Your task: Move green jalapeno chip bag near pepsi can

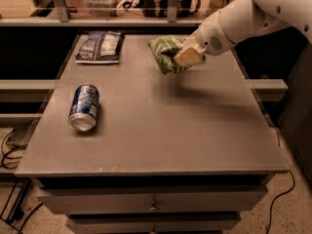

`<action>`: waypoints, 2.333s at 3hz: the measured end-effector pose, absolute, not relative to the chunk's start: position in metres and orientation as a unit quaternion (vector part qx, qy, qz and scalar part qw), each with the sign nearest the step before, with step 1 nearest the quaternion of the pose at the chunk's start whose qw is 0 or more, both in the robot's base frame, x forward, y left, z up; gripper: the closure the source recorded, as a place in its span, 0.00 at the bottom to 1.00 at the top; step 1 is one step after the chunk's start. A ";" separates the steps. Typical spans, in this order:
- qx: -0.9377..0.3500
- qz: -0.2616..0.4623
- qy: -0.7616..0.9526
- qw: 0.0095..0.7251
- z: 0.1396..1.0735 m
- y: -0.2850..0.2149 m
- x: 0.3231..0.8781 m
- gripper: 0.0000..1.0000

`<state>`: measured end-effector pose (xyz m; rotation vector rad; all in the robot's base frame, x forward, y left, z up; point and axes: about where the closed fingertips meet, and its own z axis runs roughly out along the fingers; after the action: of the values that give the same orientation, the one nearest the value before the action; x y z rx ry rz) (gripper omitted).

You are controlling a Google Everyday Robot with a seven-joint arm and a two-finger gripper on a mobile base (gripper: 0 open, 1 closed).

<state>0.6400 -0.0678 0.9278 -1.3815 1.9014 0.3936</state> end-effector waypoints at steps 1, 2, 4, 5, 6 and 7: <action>-0.548 0.165 0.736 0.362 0.925 -0.062 0.642 1.00; -0.598 0.179 0.705 0.338 0.923 -0.032 0.621 1.00; -0.682 0.218 0.629 0.302 0.908 0.032 0.560 1.00; -0.685 0.234 0.626 0.289 0.891 0.044 0.547 0.83; -0.678 0.246 0.632 0.282 0.877 0.049 0.540 0.59; -0.671 0.253 0.638 0.280 0.868 0.052 0.536 0.35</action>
Offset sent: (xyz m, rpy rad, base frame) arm -0.0522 0.0730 -0.0045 -0.0809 0.0361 0.3358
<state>0.5364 0.0519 0.8684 -1.7994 1.7100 0.6796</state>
